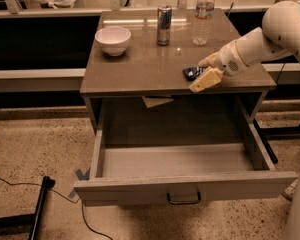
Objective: Place rxbar blueberry into top drawer
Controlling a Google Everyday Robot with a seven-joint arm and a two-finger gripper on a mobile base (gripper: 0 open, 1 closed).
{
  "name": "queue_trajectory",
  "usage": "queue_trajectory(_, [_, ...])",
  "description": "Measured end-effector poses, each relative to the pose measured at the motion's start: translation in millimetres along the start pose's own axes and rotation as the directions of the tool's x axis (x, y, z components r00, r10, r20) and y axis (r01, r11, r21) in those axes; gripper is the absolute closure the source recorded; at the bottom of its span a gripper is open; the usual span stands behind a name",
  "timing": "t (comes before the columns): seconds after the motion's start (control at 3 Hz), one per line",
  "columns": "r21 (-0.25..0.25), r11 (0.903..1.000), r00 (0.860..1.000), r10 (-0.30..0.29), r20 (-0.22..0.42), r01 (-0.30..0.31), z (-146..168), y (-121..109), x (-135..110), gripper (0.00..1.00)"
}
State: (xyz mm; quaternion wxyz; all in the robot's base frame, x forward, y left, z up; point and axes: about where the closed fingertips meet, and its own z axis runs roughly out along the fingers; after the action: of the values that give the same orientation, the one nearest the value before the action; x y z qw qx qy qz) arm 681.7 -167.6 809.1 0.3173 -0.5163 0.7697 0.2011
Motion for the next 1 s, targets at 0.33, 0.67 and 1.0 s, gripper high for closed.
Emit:
queue_trajectory(0.33, [0.0,1.0,1.0,0.0,0.0,0.0,-1.9,-0.1,-1.9,0.96])
queue_trajectory(0.67, [0.0,1.0,1.0,0.0,0.0,0.0,-2.2,-0.1,-2.2,1.0])
queue_trajectory(1.0, [0.0,1.0,1.0,0.0,0.0,0.0,-3.5,-0.1,-3.3,1.0])
